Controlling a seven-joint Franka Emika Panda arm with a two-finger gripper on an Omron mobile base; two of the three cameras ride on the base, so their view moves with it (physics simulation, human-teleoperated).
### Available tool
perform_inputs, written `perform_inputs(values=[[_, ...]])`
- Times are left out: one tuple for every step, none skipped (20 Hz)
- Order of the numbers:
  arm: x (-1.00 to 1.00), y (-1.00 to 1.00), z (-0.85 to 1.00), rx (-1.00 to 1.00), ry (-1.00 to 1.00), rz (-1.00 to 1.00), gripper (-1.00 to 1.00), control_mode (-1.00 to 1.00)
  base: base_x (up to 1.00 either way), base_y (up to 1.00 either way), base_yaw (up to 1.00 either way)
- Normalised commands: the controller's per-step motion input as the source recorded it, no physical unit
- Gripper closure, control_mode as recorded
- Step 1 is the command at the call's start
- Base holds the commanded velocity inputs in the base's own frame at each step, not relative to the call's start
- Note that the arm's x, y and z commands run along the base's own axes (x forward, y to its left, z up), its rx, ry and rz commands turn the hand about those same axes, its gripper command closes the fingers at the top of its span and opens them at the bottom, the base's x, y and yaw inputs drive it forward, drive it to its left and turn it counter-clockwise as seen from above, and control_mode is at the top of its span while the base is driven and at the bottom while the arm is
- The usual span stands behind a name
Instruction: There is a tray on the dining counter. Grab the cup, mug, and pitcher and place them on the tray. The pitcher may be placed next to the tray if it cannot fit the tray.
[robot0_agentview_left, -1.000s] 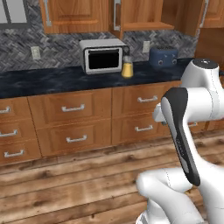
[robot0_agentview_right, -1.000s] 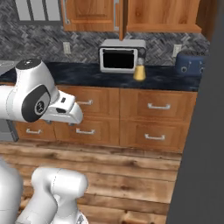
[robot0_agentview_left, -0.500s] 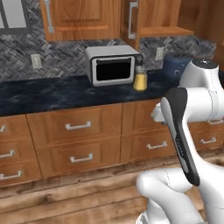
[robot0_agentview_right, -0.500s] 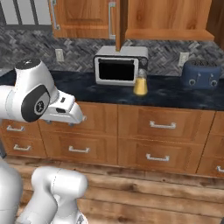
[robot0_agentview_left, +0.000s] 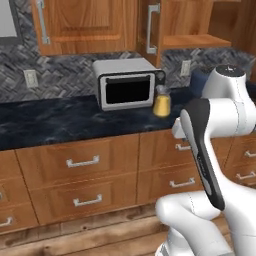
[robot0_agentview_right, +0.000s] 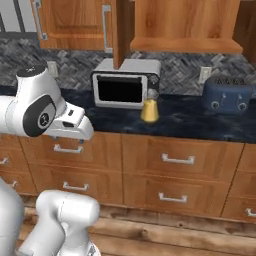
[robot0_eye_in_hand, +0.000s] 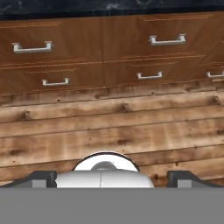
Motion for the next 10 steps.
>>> perform_inputs(values=[[0.0, 0.0, 0.0, 0.0, 0.0, 0.0, -1.0, 1.0, 0.0, -0.98, 0.0], [0.0, 0.0, 0.0, 0.0, 0.0, 0.0, -1.0, 1.0, 0.0, -1.0, 0.0], [0.0, 0.0, 0.0, 0.0, 0.0, 0.0, -1.0, 1.0, 0.0, -1.0, 0.0], [0.0, 0.0, 0.0, 0.0, 0.0, 0.0, -1.0, 1.0, 0.0, -1.0, 0.0], [0.0, 0.0, 0.0, 0.0, 0.0, 0.0, -1.0, 1.0, 0.0, -1.0, 0.0], [0.0, 0.0, 0.0, 0.0, 0.0, 0.0, -1.0, 1.0, 0.0, -0.91, 0.0], [0.0, 0.0, 0.0, 0.0, 0.0, 0.0, -1.0, 1.0, 0.01, -0.72, 0.0], [0.0, 0.0, 0.0, 0.0, 0.0, 0.0, -1.0, 1.0, 0.15, -0.57, 0.0], [0.0, 0.0, 0.0, 0.0, 0.0, 0.0, -1.0, 1.0, 0.39, -0.45, 0.0], [0.0, 0.0, 0.0, 0.0, 0.0, 0.0, -1.0, 1.0, 0.46, -0.43, 0.0]])
